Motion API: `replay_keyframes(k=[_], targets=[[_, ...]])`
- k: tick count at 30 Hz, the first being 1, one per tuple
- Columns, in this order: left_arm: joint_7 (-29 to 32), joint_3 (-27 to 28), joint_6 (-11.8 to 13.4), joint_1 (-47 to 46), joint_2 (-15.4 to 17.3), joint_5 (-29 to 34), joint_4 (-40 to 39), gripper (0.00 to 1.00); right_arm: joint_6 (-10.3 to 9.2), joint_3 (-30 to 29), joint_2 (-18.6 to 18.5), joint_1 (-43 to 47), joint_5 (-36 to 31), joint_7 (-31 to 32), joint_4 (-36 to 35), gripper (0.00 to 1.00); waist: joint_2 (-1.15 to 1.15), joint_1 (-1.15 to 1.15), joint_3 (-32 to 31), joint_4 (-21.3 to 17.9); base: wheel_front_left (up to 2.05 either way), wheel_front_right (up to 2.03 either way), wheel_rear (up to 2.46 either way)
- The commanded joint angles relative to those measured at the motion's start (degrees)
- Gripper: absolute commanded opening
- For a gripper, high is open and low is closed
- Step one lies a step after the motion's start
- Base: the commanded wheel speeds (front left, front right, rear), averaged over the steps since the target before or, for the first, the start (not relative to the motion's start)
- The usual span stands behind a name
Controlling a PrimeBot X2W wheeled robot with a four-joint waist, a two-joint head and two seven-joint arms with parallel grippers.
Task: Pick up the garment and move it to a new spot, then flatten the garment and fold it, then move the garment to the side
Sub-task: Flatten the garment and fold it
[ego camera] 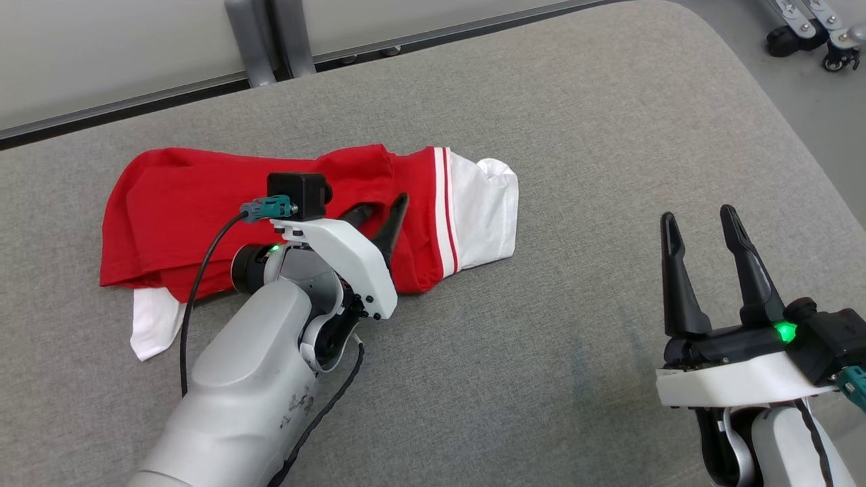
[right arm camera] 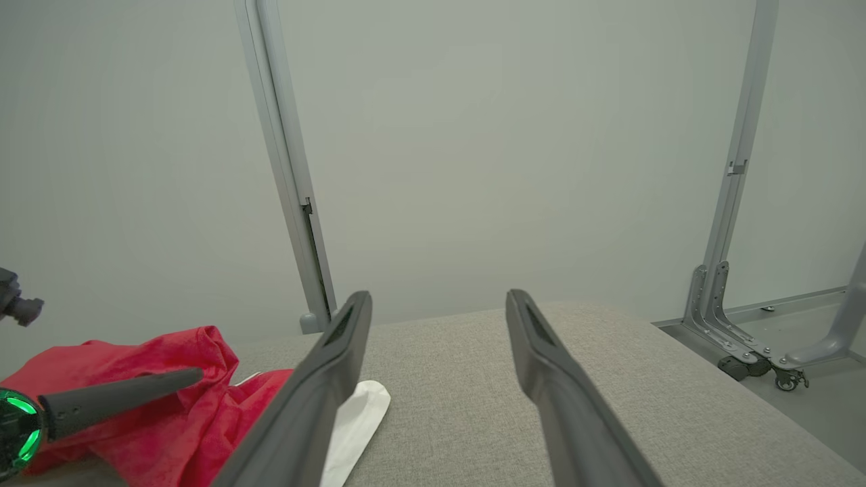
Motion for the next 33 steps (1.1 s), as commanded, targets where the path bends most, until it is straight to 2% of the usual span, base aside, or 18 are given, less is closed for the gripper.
replay_keyframes(k=[1, 5, 11, 13, 17, 18, 22, 26, 29, 33], targets=[[-0.44, -0.4, -0.68, -1.04, 0.18, -0.45, 0.64, 0.0, 0.09, -0.39, -0.29, -0.23, 0.05, -0.02, -0.11, 1.0, 0.0, 0.0, -0.28, 0.42, 0.0, 0.0, 0.0], [-1.21, -1.84, -1.78, -0.75, 0.15, -1.18, 1.29, 0.0, 0.09, -0.83, -0.28, 0.39, -0.81, -0.01, 0.22, 1.0, 0.0, 0.0, -1.75, 2.43, 0.0, 0.0, 0.0], [-0.18, -4.92, -3.33, 2.6, 0.13, -2.88, -1.46, 0.0, 0.09, -1.86, -0.29, 1.98, -2.2, -0.01, 1.16, 1.0, 0.0, 0.0, -6.18, 7.66, 0.0, 0.0, 0.0], [0.47, -5.64, -3.67, 3.92, 0.79, -3.25, -3.93, 0.0, 0.09, -2.28, -0.31, 2.86, -2.65, -0.01, 1.34, 1.0, 0.0, 0.0, -7.53, 9.88, 0.0, 0.0, 0.0], [2.69, -6.72, -4.01, 7.16, 4.32, -4.17, -10.33, 0.0, 0.09, -3.03, -0.27, 4.4, -3.35, -0.02, 1.87, 1.0, 0.0, 0.0, -9.97, 14.56, 0.0, 0.0, 0.0], [2.69, -6.72, -4.01, 7.16, 4.32, -4.17, -10.33, 0.0, 0.09, -3.03, -0.27, 4.4, -3.35, -0.02, 1.87, 1.0, 0.0, 0.0, -9.97, 14.56, 0.0, 0.0, 0.0], [6.12, -7.08, -3.0, 11.12, 10.24, -4.19, -17.6, 0.0, 0.08, -2.8, -0.34, 5.1, -3.67, -0.01, 2.01, 1.0, 0.0, 0.0, -11.35, 17.35, 0.0, 0.0, 0.0], [10.1, -6.93, -0.99, 16.28, 18.34, -4.2, -25.89, 0.0, 0.09, -3.4, -0.32, 5.64, -3.93, -0.02, 2.04, 1.0, 0.0, 0.0, -12.08, 18.86, 0.0, 0.0, 0.0], [12.48, -6.36, 1.03, 20.65, 24.31, -4.55, -31.42, 0.0, 0.08, -3.88, -0.3, 6.15, -4.35, -0.01, 2.05, 1.0, 0.0, 0.0, -12.33, 19.5, 0.0, 0.0, 0.0], [14.09, -5.65, 4.25, 26.47, 29.95, -5.11, -35.23, 0.0, 0.08, -3.98, -0.31, 6.62, -4.63, -0.01, 2.1, 1.0, 0.0, 0.0, -12.7, 19.72, 0.0, 0.0, 0.0]])
